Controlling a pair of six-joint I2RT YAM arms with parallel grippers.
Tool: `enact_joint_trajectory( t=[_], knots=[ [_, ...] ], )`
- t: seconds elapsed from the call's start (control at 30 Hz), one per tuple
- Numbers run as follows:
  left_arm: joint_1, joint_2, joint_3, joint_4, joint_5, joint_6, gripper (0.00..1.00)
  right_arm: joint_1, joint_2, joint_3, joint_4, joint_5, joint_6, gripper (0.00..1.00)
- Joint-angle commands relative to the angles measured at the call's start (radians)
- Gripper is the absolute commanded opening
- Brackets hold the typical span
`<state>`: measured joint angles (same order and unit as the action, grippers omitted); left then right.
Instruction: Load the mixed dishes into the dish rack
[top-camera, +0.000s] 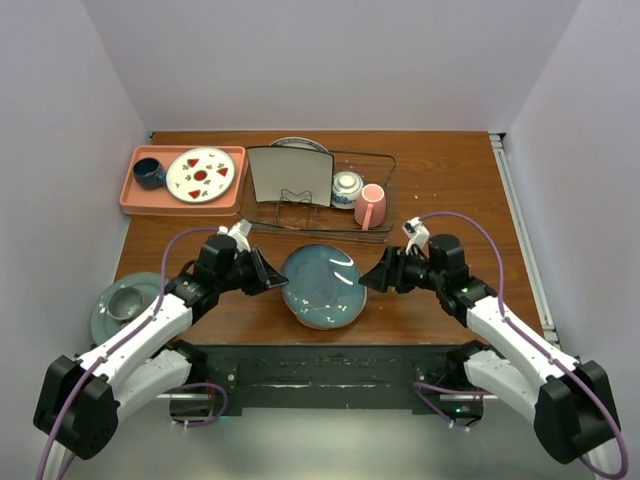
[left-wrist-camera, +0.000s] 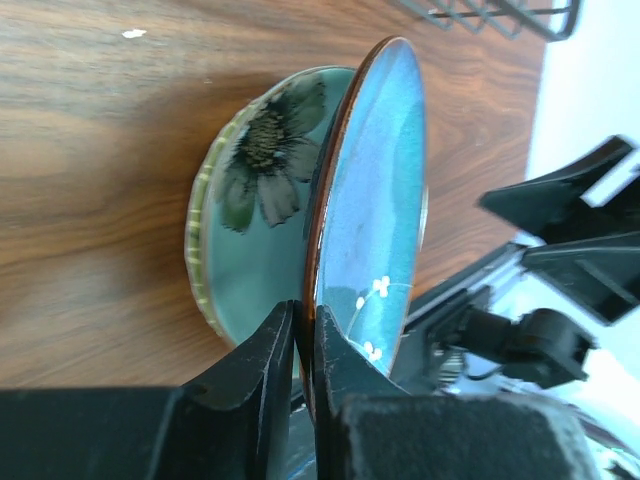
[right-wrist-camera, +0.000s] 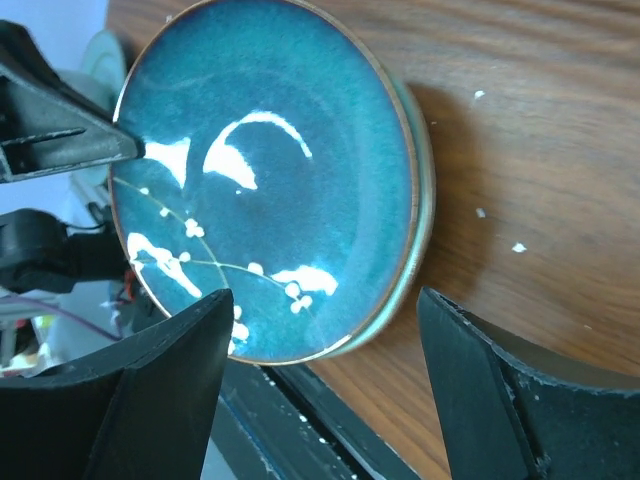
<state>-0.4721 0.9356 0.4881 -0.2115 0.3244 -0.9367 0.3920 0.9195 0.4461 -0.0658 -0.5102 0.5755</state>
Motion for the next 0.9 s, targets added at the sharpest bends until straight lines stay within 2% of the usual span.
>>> enact_joint_trajectory(
  t=[0.0, 0.33, 0.57, 0.87],
  knots=[
    [-0.007, -0.043, -0.025, 0.252, 0.146, -0.161, 0.00, 0.002, 0.016, -0.027, 0.145, -0.073, 0.044, 0.77],
    [-0.003, -0.037, -0.086, 0.422, 0.220, -0.301, 0.00, 0.002, 0.032, -0.053, 0.158, -0.025, 0.061, 0.74],
    [-0.003, -0.037, -0.092, 0.489, 0.248, -0.332, 0.00, 0.001, 0.016, -0.098, 0.141, 0.070, 0.063, 0.73],
    [-0.003, -0.029, -0.108, 0.590, 0.288, -0.361, 0.00, 0.002, -0.039, -0.132, 0.165, 0.052, 0.098, 0.73]
  ],
)
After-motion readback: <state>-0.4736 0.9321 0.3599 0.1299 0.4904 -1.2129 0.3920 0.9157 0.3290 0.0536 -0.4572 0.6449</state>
